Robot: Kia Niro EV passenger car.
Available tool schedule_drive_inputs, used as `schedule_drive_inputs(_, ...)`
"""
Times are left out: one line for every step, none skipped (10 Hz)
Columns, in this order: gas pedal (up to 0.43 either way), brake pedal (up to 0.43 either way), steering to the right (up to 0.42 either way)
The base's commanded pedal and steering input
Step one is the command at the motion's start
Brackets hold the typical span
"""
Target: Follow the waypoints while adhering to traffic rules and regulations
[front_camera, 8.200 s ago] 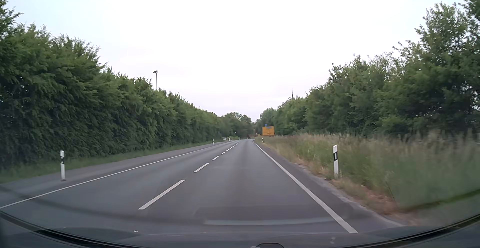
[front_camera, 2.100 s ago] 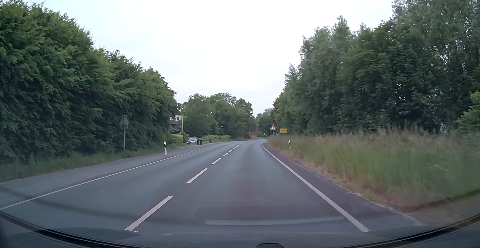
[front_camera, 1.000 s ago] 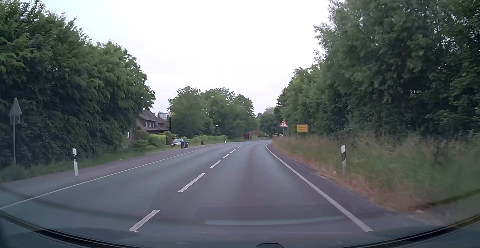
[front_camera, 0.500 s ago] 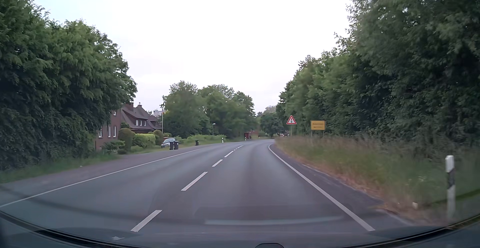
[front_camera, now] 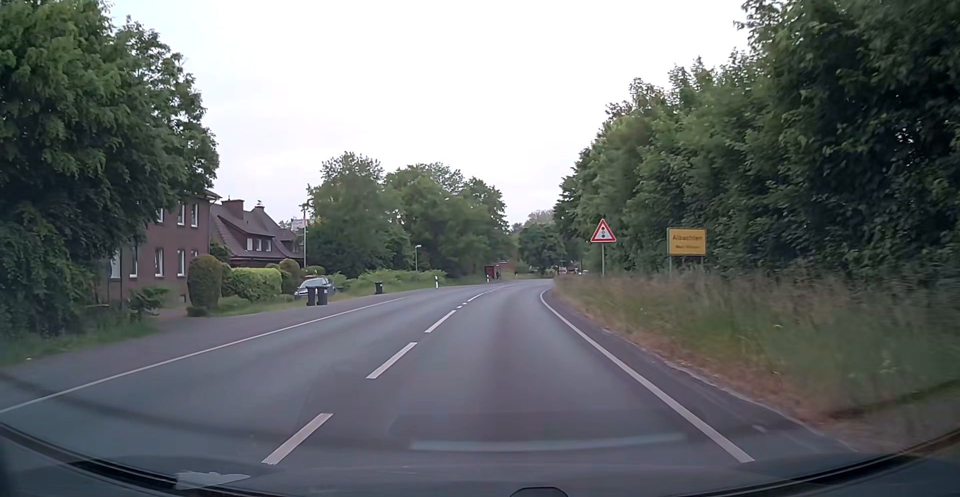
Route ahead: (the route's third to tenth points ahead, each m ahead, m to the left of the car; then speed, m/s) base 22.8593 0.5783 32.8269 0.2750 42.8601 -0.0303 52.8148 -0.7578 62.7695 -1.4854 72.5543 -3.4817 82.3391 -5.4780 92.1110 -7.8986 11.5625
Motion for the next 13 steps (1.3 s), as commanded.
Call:
schedule_drive_inputs(0.130,0.000,0.001)
schedule_drive_inputs(0.150,0.000,0.001)
schedule_drive_inputs(0.157,0.000,0.002)
schedule_drive_inputs(0.169,0.000,0.004)
schedule_drive_inputs(0.169,0.000,0.006)
schedule_drive_inputs(0.169,0.000,0.006)
schedule_drive_inputs(0.169,0.000,0.006)
schedule_drive_inputs(0.169,0.000,0.006)
schedule_drive_inputs(0.169,0.000,0.006)
schedule_drive_inputs(0.169,0.000,0.006)
schedule_drive_inputs(0.169,0.000,0.006)
schedule_drive_inputs(0.169,0.000,0.007)
schedule_drive_inputs(0.169,0.000,0.006)
